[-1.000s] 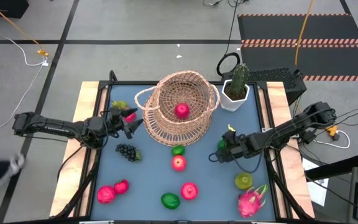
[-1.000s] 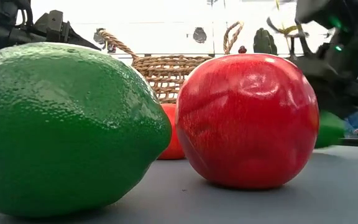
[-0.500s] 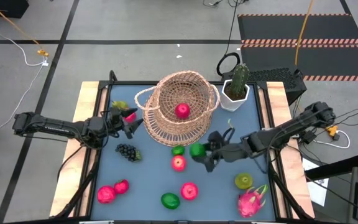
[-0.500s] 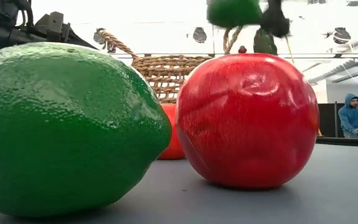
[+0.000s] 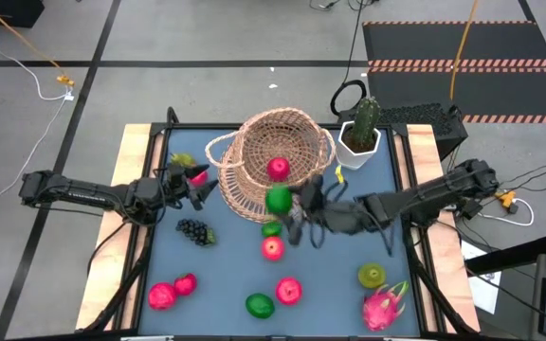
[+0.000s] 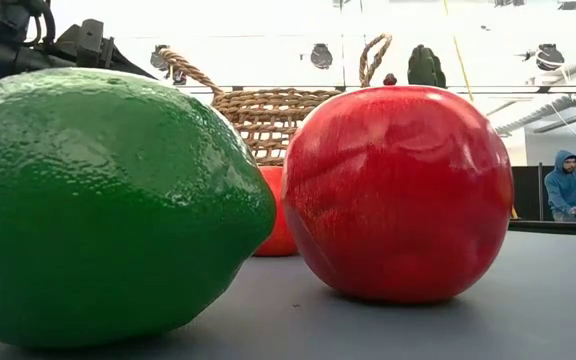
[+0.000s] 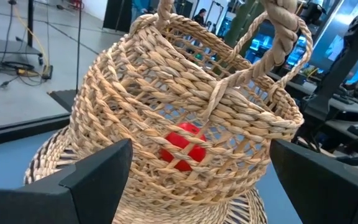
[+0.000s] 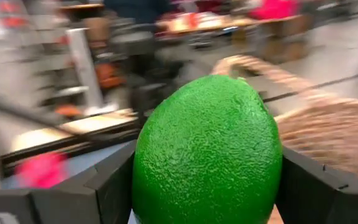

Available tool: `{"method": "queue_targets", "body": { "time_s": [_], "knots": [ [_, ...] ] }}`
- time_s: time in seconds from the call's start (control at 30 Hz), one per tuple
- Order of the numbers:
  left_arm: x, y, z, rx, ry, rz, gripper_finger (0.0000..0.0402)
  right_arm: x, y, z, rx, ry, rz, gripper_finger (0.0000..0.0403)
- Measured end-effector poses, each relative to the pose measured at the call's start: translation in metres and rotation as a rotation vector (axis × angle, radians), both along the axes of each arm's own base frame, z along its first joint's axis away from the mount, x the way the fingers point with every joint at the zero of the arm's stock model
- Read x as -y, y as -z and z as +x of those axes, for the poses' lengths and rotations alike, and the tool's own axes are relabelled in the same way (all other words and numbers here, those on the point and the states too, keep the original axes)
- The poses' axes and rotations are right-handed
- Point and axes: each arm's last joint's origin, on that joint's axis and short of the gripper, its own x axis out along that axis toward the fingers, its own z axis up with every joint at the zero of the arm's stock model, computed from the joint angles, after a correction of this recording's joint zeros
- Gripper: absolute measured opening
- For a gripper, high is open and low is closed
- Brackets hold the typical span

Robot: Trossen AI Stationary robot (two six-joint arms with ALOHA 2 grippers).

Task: Build produce basket
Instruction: Put the top right lime into the basket

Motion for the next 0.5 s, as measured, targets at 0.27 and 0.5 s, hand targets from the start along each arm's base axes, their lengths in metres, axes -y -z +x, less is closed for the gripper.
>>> {"method": "queue_targets", "body": {
  "time_s": [0.27,0.5],
  "knots": [
    [-0.001,-0.001,-0.001,-0.029,-0.048,0.065,0.0381,0.089,0.004,0.026,0.012,0.193,-0.07,0.0289],
    [-0.001,-0.003,-0.001,-0.026,-0.05,0.104,0.0381,0.14,0.033,0.042,-0.034,0.242,0.035,0.0289]
  ]
}}
